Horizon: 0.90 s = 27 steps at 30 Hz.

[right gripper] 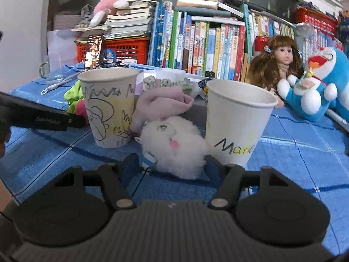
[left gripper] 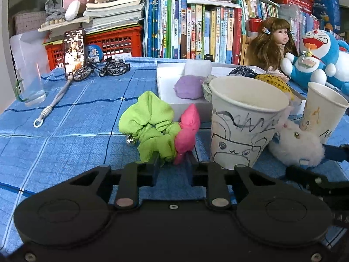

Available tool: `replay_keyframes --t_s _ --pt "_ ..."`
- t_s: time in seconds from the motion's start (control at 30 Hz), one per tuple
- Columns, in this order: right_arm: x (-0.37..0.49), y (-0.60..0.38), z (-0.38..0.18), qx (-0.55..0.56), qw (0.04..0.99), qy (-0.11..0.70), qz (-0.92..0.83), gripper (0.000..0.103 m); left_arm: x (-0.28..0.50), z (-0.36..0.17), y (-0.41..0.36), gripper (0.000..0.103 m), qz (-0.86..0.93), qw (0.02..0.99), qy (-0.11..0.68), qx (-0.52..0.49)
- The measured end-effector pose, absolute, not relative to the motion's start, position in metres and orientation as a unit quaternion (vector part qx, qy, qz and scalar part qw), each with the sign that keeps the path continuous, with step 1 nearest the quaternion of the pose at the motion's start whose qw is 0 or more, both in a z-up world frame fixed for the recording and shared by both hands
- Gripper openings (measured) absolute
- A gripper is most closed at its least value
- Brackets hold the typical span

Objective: Organize soft objects
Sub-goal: 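Grasp the green-pink scrunchie with the left tool while the right tool grasps the white plush rabbit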

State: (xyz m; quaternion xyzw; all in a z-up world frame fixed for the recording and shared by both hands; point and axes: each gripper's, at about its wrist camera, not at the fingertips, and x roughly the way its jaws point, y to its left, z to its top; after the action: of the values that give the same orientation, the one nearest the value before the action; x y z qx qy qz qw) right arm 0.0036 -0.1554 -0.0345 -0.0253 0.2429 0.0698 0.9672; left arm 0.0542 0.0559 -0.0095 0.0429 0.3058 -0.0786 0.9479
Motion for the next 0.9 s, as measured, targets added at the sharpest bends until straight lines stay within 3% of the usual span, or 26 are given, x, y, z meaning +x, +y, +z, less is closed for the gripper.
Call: replay_keyframes --t_s 0.1,0.23,0.57,0.8,0.83,0.9 --pt "0.004 -0.158 -0.034 -0.017 0.968 0.243 0.065 0.061 0.05 -0.008 0.058 0.021 -0.078 0.948 0.306 0.039" --pt "0.002 -0.16 -0.033 -0.01 0.968 0.243 0.066 0.054 0.038 -0.005 0.065 0.021 -0.08 0.946 0.313 0.03" --pt "-0.028 -0.161 -0.025 -0.037 0.966 0.245 0.079 0.052 -0.01 0.002 0.072 0.027 -0.114 0.935 0.333 0.039" --pt "-0.056 -0.167 -0.02 -0.043 0.964 0.245 0.097 0.06 -0.023 0.008 0.074 0.048 -0.115 0.939 0.323 0.027" --pt "-0.057 -0.168 -0.019 -0.038 0.966 0.238 0.097 0.068 -0.023 0.008 0.074 0.052 -0.113 0.94 0.32 0.028" --pt "-0.054 -0.17 -0.017 -0.031 0.969 0.227 0.094 0.073 -0.022 0.01 0.073 0.059 -0.103 0.945 0.309 0.028"
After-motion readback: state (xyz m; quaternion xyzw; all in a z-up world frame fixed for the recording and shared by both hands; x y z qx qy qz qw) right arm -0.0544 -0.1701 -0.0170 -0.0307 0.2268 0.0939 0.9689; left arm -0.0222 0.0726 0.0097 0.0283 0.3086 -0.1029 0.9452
